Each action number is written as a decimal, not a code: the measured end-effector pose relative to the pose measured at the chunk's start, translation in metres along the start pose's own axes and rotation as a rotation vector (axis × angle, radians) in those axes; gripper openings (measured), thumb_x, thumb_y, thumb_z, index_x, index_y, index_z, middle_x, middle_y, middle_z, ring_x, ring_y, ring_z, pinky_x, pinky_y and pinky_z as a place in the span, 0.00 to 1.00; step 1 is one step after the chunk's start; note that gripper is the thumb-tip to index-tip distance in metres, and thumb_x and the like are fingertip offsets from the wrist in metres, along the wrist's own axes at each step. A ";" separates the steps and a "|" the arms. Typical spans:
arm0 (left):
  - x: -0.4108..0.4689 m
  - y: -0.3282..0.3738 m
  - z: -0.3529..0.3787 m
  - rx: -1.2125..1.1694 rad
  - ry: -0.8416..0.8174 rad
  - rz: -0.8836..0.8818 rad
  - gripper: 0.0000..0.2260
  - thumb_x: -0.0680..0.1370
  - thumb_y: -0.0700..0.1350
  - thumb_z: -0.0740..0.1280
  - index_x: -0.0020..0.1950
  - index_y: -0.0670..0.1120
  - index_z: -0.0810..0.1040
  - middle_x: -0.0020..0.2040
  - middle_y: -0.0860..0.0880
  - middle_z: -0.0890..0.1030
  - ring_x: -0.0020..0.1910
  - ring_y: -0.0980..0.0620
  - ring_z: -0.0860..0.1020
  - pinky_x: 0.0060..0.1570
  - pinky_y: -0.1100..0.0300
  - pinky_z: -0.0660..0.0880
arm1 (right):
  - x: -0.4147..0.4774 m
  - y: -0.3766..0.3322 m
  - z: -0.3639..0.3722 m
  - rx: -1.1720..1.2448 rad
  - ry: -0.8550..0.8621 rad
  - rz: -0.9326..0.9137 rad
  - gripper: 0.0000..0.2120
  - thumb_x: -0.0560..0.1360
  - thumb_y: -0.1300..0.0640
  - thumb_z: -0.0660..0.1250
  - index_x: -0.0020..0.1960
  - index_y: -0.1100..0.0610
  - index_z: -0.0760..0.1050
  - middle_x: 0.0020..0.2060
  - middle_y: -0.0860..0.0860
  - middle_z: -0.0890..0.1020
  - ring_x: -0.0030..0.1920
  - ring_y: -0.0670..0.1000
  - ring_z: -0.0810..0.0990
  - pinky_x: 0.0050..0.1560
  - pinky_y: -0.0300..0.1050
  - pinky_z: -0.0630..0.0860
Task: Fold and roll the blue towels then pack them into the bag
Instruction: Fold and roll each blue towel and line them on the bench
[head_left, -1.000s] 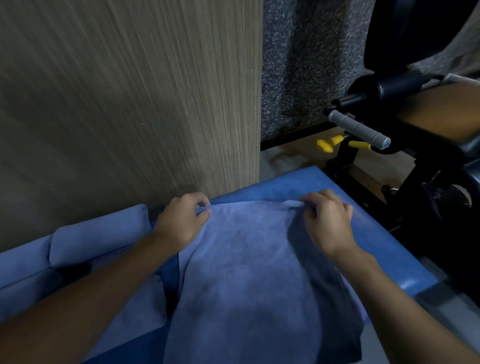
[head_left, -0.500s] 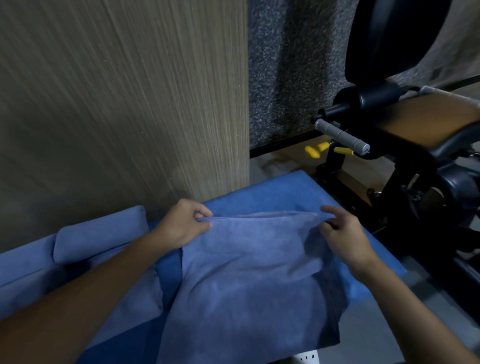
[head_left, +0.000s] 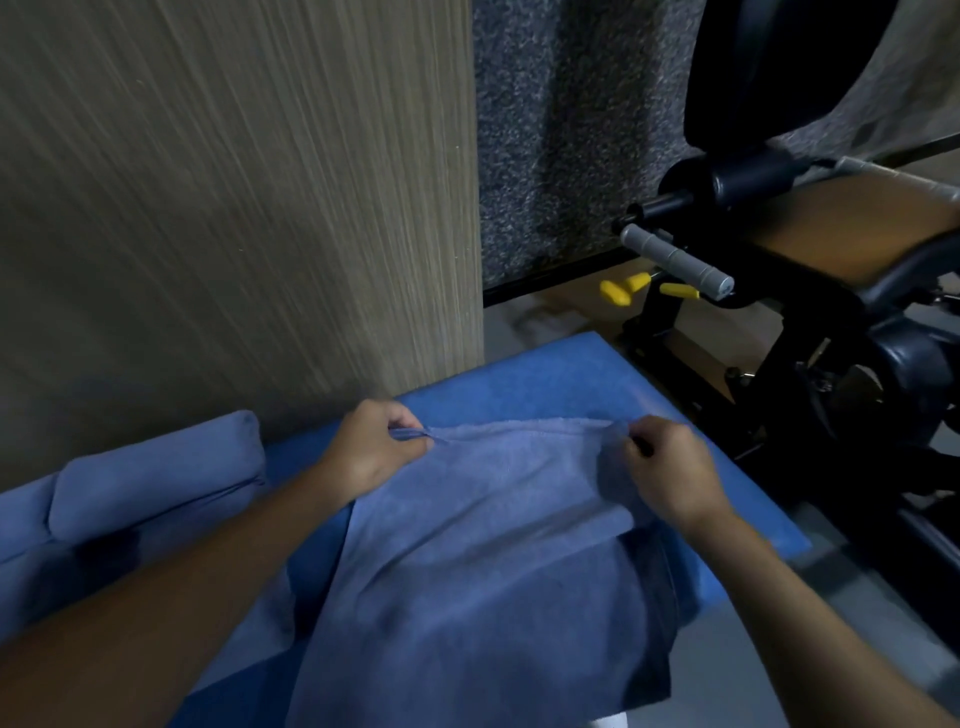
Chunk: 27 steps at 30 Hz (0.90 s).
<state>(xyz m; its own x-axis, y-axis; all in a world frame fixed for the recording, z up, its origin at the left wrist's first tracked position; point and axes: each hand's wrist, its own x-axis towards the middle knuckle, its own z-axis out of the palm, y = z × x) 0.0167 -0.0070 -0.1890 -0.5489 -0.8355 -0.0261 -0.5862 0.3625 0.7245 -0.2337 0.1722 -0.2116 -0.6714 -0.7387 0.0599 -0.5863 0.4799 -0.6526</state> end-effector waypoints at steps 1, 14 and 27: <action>0.000 -0.003 0.002 -0.020 -0.017 0.009 0.05 0.72 0.38 0.75 0.36 0.43 0.82 0.35 0.49 0.81 0.36 0.58 0.77 0.38 0.62 0.72 | 0.001 0.000 0.002 -0.079 0.002 0.006 0.09 0.75 0.56 0.65 0.36 0.50 0.72 0.42 0.52 0.78 0.51 0.58 0.76 0.48 0.49 0.69; -0.005 0.002 0.001 -0.077 -0.060 0.020 0.09 0.72 0.34 0.73 0.38 0.48 0.83 0.33 0.56 0.83 0.34 0.66 0.79 0.35 0.72 0.73 | 0.007 -0.009 0.000 0.268 0.095 0.015 0.06 0.75 0.62 0.68 0.40 0.58 0.75 0.34 0.47 0.77 0.40 0.51 0.77 0.43 0.45 0.71; -0.051 0.054 -0.050 -0.177 -0.092 0.087 0.05 0.72 0.35 0.74 0.37 0.41 0.81 0.29 0.54 0.77 0.31 0.62 0.72 0.32 0.68 0.68 | -0.032 -0.015 -0.040 0.835 0.186 0.157 0.14 0.76 0.68 0.63 0.38 0.51 0.72 0.36 0.52 0.76 0.38 0.50 0.70 0.36 0.43 0.66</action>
<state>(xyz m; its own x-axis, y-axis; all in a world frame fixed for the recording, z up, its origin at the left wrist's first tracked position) 0.0427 0.0346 -0.1147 -0.6496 -0.7601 -0.0150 -0.4246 0.3464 0.8365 -0.2214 0.2078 -0.1736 -0.8222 -0.5692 -0.0024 -0.0050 0.0115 -0.9999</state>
